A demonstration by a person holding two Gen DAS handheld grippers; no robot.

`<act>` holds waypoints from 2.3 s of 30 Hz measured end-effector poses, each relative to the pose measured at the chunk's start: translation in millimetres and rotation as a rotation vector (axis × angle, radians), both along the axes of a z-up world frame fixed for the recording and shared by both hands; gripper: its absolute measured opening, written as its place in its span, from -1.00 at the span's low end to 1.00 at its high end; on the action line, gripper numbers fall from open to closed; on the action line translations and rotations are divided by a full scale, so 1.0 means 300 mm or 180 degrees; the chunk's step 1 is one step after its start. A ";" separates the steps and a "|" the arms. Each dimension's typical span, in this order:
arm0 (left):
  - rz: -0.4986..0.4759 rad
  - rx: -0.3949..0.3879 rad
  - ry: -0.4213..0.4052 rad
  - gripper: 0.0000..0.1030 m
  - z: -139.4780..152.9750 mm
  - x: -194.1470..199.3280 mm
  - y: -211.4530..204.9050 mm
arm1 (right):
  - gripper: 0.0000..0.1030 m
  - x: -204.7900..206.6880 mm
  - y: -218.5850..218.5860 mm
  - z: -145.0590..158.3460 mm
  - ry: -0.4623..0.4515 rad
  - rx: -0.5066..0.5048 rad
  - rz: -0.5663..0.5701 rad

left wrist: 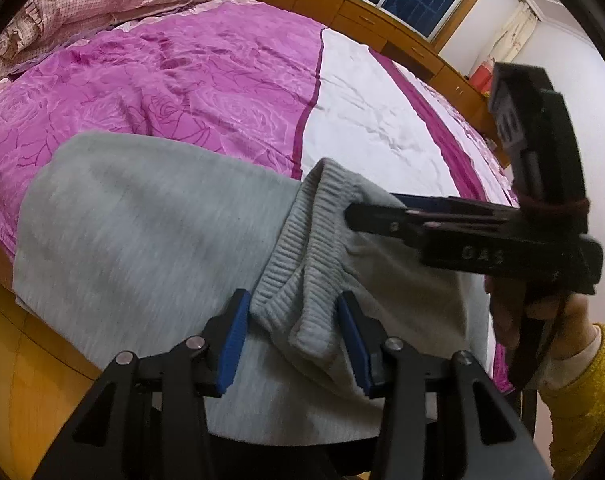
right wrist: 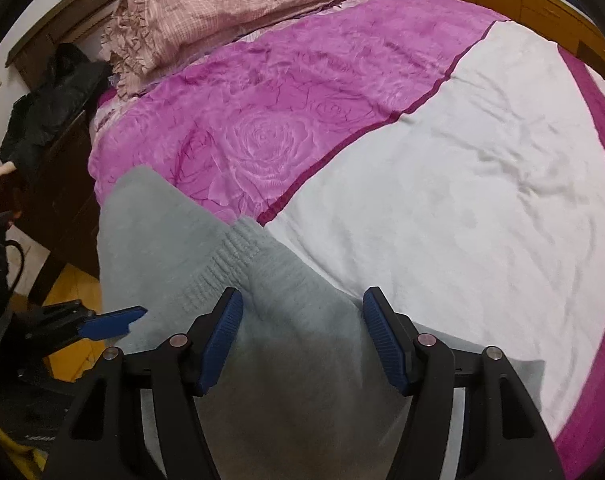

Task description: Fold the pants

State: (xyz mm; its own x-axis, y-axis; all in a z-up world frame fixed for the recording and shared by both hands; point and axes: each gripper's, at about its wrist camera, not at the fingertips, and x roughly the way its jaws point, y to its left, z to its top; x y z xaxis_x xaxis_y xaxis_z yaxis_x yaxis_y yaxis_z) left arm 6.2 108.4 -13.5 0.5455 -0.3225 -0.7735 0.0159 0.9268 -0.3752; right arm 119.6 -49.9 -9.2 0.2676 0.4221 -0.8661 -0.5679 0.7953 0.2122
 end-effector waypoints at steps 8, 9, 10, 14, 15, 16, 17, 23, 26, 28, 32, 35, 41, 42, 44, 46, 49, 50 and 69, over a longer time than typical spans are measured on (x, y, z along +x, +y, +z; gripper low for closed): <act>0.0014 0.0041 -0.0085 -0.50 0.021 -0.016 -0.015 | -0.59 -0.034 -0.013 0.011 -0.0105 0.0192 0.0027; 0.0009 0.0043 -0.0111 -0.52 0.031 -0.021 -0.017 | -0.64 -0.047 -0.013 0.018 -0.0159 0.0191 0.0028; 0.0001 0.0048 -0.0131 -0.55 0.040 -0.025 -0.020 | -0.66 -0.056 -0.013 0.024 -0.0196 0.0190 0.0020; -0.0048 0.0059 -0.0240 -0.60 0.080 -0.047 -0.030 | -0.71 -0.088 -0.026 0.063 -0.0314 0.0254 -0.0052; -0.0060 0.0055 -0.0270 -0.60 0.092 -0.053 -0.032 | -0.72 -0.097 -0.030 0.079 -0.0356 0.0283 -0.0072; -0.0072 0.0043 -0.0302 -0.61 0.106 -0.060 -0.033 | -0.72 -0.105 -0.034 0.095 -0.0396 0.0310 -0.0087; -0.0083 0.0032 -0.0329 -0.61 0.118 -0.066 -0.033 | -0.72 -0.109 -0.035 0.109 -0.0422 0.0328 -0.0096; -0.0111 0.0021 -0.0488 -0.62 0.195 -0.103 -0.016 | -0.72 -0.127 -0.032 0.178 -0.0470 0.0462 -0.0104; -0.0084 0.0062 -0.0562 -0.62 0.231 -0.120 0.006 | -0.72 -0.132 -0.014 0.205 -0.0475 0.0553 -0.0100; -0.0045 0.0086 -0.0607 -0.62 0.254 -0.130 0.028 | -0.72 -0.135 0.004 0.226 -0.0493 0.0601 -0.0085; 0.0082 0.0130 -0.0679 -0.62 0.294 -0.139 0.097 | -0.72 -0.136 0.068 0.274 -0.0587 0.0669 0.0000; 0.0176 0.0186 -0.0696 -0.62 0.312 -0.137 0.157 | -0.72 -0.129 0.126 0.300 -0.0612 0.0719 0.0066; 0.0365 0.0240 -0.0692 -0.62 0.321 -0.143 0.276 | -0.72 -0.113 0.265 0.309 -0.0598 0.0768 0.0174; 0.0409 0.0241 -0.0677 -0.62 0.316 -0.143 0.300 | -0.72 -0.109 0.289 0.305 -0.0588 0.0773 0.0194; 0.0483 0.0235 -0.0648 -0.62 0.304 -0.145 0.340 | -0.72 -0.101 0.330 0.293 -0.0555 0.0778 0.0233; 0.0553 0.0215 -0.0613 -0.62 0.288 -0.147 0.376 | -0.72 -0.094 0.369 0.283 -0.0526 0.0775 0.0278; 0.0633 0.0141 -0.0525 -0.62 0.248 -0.135 0.432 | -0.72 -0.088 0.441 0.259 -0.0512 0.0710 0.0353; 0.0654 0.0120 -0.0489 -0.62 0.233 -0.130 0.449 | -0.72 -0.085 0.460 0.247 -0.0506 0.0684 0.0371; 0.0898 0.0549 0.0016 -0.26 0.075 -0.105 0.511 | -0.54 -0.024 0.339 0.152 -0.0189 0.0831 -0.0031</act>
